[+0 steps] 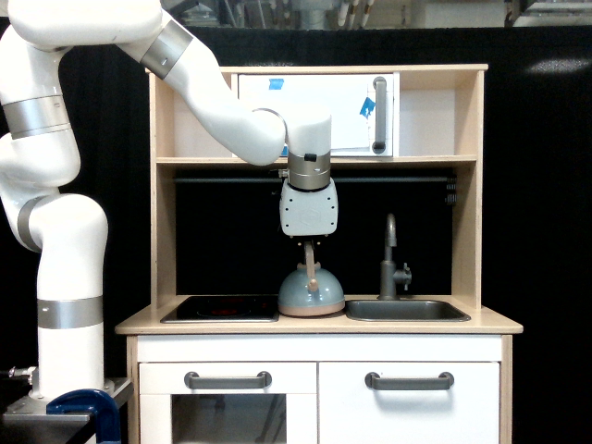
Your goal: Place the teapot on the stove
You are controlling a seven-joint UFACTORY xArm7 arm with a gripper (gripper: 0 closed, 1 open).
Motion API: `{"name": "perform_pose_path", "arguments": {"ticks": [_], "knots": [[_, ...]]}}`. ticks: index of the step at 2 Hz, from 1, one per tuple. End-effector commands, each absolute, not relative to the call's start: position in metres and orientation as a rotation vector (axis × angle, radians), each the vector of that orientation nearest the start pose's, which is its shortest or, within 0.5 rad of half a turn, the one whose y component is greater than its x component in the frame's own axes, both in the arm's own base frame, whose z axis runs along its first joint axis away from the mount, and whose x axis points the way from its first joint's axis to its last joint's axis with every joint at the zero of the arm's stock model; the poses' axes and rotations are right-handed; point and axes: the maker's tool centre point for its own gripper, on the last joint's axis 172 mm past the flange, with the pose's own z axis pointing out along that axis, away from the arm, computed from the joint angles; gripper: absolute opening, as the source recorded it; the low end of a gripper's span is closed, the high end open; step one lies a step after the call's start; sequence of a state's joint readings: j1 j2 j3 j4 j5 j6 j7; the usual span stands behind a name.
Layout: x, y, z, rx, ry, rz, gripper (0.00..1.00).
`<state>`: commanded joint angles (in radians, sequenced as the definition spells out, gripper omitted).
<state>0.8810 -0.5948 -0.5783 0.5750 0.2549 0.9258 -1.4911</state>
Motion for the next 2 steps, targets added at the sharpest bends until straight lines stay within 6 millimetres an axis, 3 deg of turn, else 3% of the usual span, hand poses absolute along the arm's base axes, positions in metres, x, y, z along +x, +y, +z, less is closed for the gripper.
{"name": "perform_pose_path", "arguments": {"ticks": [1, 2], "knots": [[0.305, 0.172, 0.213, 2.282, 2.651, 0.729, 0.0], [0.28, 0.177, 0.215, 2.077, 2.806, 0.675, 0.0]]}}
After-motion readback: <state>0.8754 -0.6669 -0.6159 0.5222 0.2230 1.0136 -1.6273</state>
